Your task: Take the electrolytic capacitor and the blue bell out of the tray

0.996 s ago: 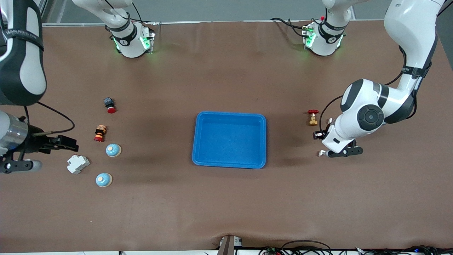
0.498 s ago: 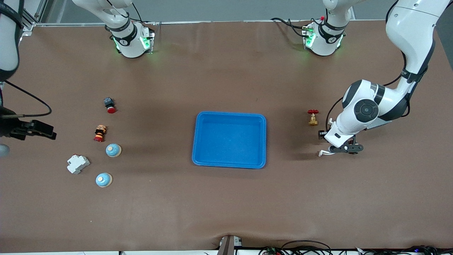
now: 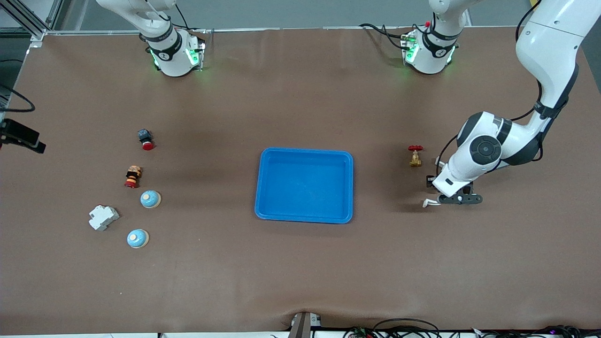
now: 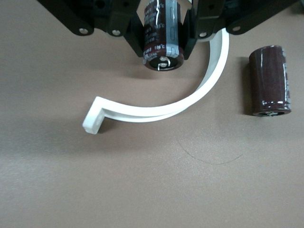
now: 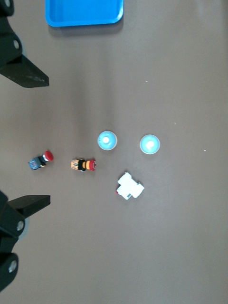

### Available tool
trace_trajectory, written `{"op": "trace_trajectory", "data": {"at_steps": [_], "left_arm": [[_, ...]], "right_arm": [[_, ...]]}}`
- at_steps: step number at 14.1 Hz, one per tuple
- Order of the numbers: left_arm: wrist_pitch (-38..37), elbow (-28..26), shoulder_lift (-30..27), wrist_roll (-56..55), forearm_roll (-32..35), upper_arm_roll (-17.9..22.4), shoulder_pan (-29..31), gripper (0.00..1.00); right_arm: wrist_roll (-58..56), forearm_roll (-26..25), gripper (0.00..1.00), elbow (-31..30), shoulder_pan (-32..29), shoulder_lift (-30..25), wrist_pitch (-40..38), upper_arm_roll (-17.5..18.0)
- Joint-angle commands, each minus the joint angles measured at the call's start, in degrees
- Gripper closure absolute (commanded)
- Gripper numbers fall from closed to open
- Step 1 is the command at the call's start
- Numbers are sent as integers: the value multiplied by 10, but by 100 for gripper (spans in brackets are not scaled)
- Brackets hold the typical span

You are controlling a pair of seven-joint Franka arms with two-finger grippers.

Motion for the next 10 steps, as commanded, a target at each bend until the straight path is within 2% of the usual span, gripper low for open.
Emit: {"op": "trace_trajectory", "data": {"at_steps": [1, 3, 8, 10], "left_arm": [[6, 2, 4, 5, 13, -7, 5, 96], [6, 3, 7, -1, 13, -7, 3, 96], [7, 5, 18, -3, 13, -7, 0, 96], [7, 8, 21, -3, 13, -7, 0, 96]], "right_arm": [[10, 0, 0, -40, -6, -37, -19, 6], [11, 0, 0, -88, -5, -62, 4, 6], [13, 0, 0, -129, 0, -79, 17, 6], [23, 0, 0, -172, 7, -105, 45, 6]]}}
